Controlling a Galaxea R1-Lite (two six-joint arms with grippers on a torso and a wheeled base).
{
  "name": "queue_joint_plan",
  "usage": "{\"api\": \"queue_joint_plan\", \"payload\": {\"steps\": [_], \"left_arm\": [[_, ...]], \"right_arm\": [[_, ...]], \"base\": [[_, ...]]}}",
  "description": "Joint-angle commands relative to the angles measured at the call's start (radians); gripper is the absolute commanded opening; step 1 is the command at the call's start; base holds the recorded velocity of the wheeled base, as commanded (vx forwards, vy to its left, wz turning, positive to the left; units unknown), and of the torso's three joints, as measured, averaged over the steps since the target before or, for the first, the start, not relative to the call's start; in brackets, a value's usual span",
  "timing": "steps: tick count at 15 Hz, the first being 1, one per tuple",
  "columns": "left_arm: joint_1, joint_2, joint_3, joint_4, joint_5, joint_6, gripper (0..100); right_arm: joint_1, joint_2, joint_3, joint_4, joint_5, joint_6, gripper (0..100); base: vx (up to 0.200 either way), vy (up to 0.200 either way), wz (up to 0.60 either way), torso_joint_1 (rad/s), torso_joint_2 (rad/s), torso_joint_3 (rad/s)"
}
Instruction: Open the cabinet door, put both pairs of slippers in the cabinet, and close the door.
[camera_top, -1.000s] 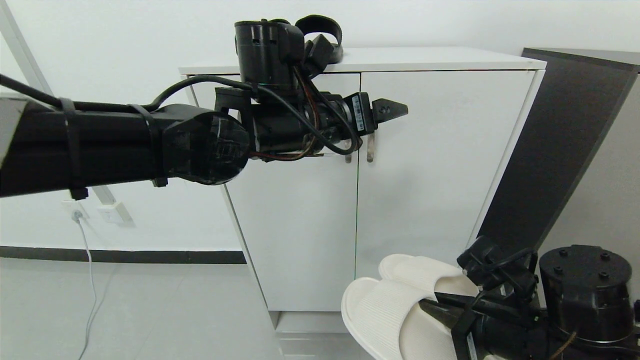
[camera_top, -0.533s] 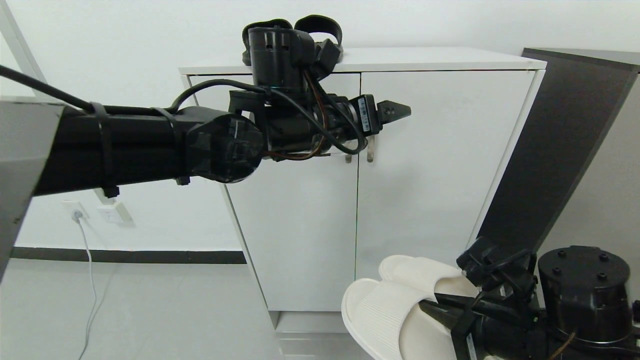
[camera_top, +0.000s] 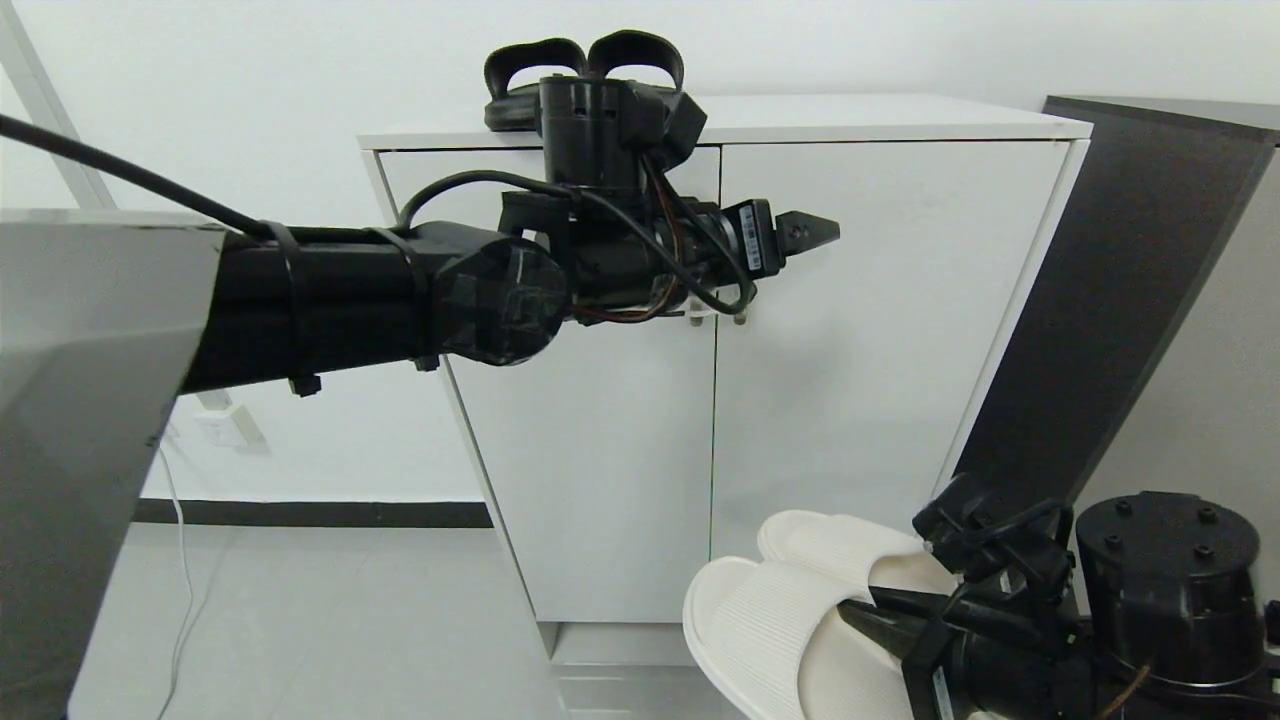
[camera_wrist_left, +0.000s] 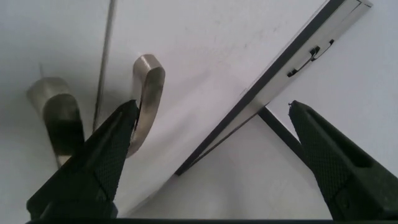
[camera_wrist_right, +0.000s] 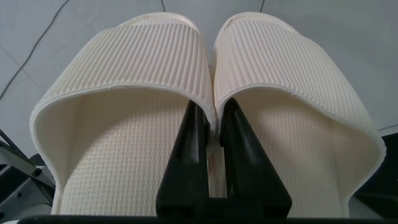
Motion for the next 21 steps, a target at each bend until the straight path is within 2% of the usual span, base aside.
{"api": "queue_joint_plan", "payload": {"steps": [1, 4, 8, 14, 16, 17, 18, 21], "left_arm": [[0.000, 0.005, 0.000, -0.001, -0.001, -0.002, 0], [-0.003, -0.003, 0.013, -0.001, -0.004, -0.004, 0], [-0.005, -0.044, 0.082, -0.004, -0.004, -0.004, 0], [-0.017, -0.212, 0.301, -0.027, -0.004, 0.003, 0], [-0.023, -0.265, 0.394, -0.075, 0.002, 0.004, 0], [-0.037, -0.328, 0.493, -0.136, 0.003, 0.003, 0], [-0.039, -0.368, 0.540, -0.156, 0.003, 0.001, 0], [-0.019, -0.412, 0.579, -0.160, -0.006, -0.004, 0]], "right_arm": [[0.000, 0.000, 0.001, -0.001, 0.000, 0.000, 0], [0.000, 0.000, 0.001, -0.001, 0.000, 0.000, 0], [0.007, -0.003, 0.012, -0.001, 0.003, -0.002, 0], [0.028, -0.035, 0.063, -0.028, 0.076, -0.051, 0], [0.031, -0.038, 0.066, -0.028, 0.076, -0.051, 0], [0.031, -0.041, 0.069, -0.028, 0.076, -0.051, 0], [0.033, -0.041, 0.069, -0.028, 0.076, -0.051, 0], [0.039, -0.038, 0.066, -0.028, 0.072, -0.052, 0]], "base": [[0.000, 0.000, 0.00, 0.000, 0.00, 0.000], [0.000, 0.000, 0.00, 0.000, 0.00, 0.000], [0.000, 0.000, 0.00, 0.000, 0.00, 0.000], [0.000, 0.000, 0.00, 0.000, 0.00, 0.000], [0.000, 0.000, 0.00, 0.000, 0.00, 0.000], [0.000, 0.000, 0.00, 0.000, 0.00, 0.000], [0.000, 0.000, 0.00, 0.000, 0.00, 0.000], [0.000, 0.000, 0.00, 0.000, 0.00, 0.000]]}}
